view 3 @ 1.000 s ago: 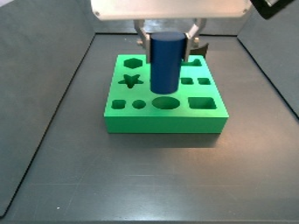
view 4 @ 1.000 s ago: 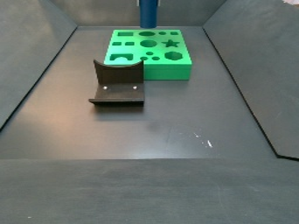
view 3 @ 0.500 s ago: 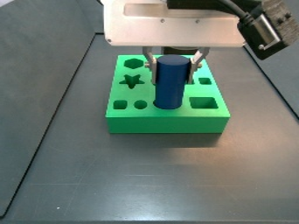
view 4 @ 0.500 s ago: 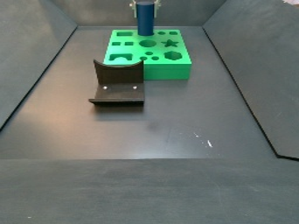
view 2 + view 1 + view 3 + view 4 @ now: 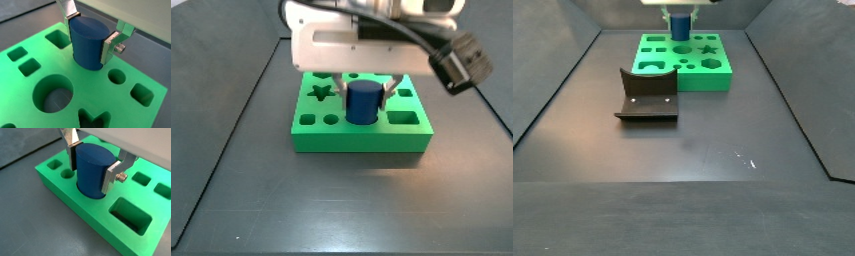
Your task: Insert the oval object.
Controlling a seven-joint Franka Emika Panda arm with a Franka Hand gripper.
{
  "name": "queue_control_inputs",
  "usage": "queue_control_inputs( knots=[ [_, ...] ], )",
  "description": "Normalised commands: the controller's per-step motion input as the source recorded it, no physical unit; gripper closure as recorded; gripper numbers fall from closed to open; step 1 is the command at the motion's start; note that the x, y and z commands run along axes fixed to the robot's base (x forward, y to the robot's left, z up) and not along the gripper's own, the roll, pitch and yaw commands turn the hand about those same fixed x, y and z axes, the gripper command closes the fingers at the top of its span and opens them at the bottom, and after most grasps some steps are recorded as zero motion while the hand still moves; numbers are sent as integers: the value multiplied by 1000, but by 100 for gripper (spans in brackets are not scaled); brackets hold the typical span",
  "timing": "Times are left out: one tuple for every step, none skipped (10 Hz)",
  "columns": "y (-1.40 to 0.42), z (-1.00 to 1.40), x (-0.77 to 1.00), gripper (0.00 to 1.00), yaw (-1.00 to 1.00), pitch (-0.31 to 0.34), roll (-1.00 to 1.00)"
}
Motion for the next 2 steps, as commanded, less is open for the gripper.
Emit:
queue_control_inputs(
  knots=[
    [0,-203,0,100,0,-80,-37],
    [0,0,0,100,0,0,0]
  ],
)
